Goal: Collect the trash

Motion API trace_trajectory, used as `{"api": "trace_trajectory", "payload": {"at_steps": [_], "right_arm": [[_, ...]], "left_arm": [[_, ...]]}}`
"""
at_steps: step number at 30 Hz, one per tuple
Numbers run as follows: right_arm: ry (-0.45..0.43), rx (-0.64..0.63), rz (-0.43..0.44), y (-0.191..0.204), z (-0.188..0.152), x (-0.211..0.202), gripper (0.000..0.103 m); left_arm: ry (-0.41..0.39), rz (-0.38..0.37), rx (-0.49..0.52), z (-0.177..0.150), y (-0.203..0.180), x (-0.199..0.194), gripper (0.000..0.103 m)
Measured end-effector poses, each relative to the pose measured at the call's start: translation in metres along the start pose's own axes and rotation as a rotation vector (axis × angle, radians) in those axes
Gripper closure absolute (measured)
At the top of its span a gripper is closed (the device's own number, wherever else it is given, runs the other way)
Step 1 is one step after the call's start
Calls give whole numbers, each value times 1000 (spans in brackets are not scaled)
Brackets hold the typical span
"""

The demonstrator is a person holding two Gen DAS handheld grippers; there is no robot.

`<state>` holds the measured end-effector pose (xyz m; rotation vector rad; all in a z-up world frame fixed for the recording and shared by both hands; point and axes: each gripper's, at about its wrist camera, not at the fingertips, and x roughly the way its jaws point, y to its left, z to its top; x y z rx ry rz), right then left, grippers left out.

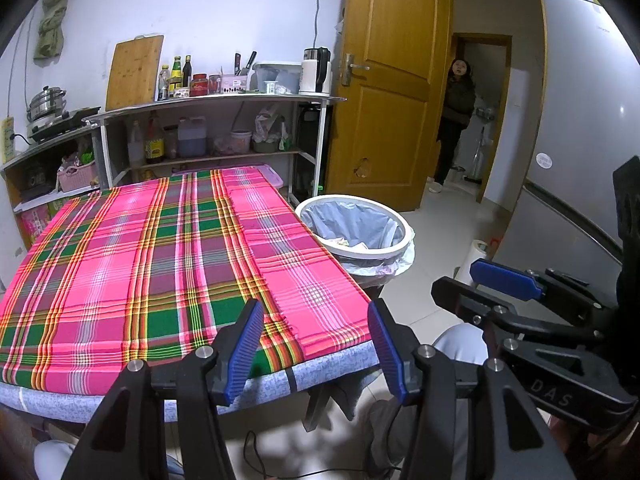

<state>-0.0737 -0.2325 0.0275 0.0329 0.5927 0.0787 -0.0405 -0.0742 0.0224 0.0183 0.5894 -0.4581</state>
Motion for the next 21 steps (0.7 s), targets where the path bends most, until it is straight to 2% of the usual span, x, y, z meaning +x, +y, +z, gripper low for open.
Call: {"api": "trace_trajectory", "payload": {"at_steps": [21], "right_arm": [[3,-1,0,-1,-1,1,55]], "left_arm": [[13,-16,-9,0,4,3,49]]}}
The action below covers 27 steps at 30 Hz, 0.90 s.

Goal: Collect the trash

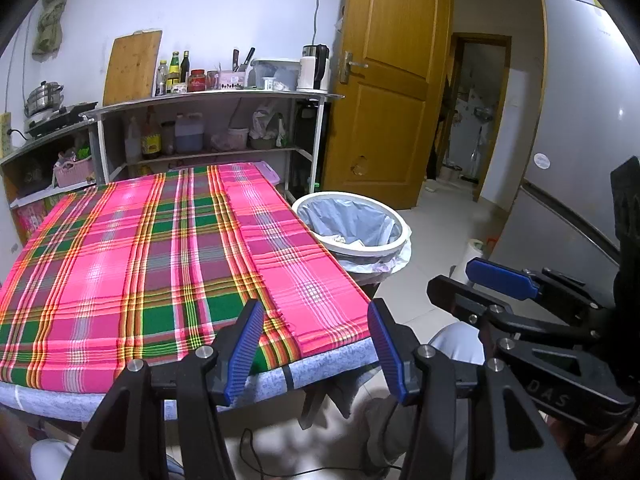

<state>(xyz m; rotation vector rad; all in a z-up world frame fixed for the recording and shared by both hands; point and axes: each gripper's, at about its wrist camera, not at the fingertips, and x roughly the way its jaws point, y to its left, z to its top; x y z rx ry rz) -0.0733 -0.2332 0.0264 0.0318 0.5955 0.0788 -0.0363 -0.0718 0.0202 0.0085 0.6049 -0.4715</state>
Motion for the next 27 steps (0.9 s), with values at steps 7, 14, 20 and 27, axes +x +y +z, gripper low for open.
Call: {"api": "trace_trajectory", "payload": {"at_steps": [7,14,20,27], "right_arm": [[1,-1,1,-1,0,1,55],[2,-2,1,-1,0,1,55],[4,-1,1,-1,-1,3,55],[7,0,-1,-4,-4,4,55]], "left_arm": [[1,-11,-3,-1,1,1,49],[5,3,-1,-1,2,2,49],[18,-6,1,-2,1,6,49],[3,23,6,-1,2,7,49]]}}
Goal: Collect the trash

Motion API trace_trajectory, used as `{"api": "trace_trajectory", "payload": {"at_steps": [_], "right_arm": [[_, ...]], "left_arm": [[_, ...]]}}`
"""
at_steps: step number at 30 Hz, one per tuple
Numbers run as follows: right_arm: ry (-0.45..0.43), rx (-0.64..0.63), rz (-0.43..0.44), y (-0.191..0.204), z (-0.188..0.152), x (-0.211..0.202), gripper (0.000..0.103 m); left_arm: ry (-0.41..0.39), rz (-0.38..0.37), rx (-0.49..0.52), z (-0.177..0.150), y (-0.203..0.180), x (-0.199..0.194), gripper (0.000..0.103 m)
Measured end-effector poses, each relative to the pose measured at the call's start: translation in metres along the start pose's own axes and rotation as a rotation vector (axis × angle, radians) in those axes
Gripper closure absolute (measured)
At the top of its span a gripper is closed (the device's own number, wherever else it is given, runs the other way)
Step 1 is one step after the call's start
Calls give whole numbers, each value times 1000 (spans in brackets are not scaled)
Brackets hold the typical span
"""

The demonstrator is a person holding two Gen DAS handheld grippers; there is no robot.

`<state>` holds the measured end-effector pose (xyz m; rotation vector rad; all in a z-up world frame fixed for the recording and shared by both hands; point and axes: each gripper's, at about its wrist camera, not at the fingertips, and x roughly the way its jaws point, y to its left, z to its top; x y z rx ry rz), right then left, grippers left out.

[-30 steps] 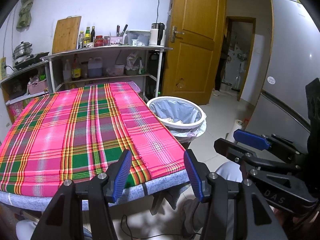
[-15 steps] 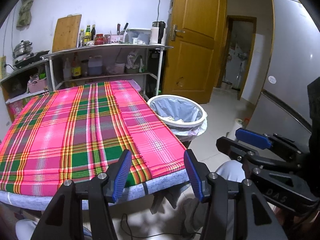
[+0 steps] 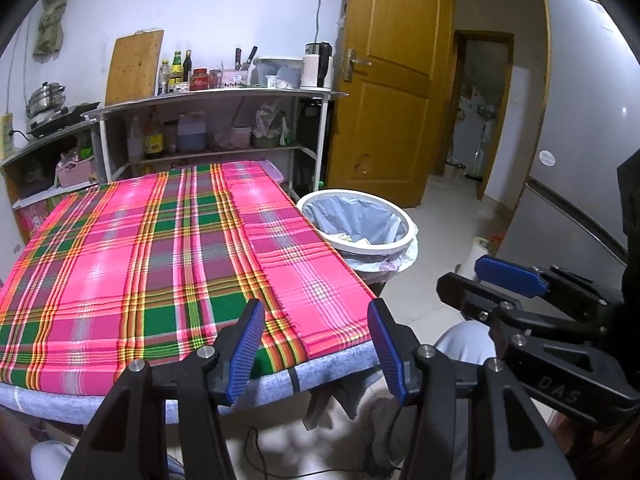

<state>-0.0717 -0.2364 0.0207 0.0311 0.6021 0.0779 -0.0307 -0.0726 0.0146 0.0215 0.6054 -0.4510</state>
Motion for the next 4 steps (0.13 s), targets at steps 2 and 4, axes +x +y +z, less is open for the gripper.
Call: {"api": "trace_trajectory", "payload": {"at_steps": [2,4], "right_arm": [[2,1,-3,-2,-1,3,55],[4,3,-4,-4,-2,5,55]], "left_arm": [[1,4,-2,0,1,1,49],[4,1,-4,-1,3,2,49]]}}
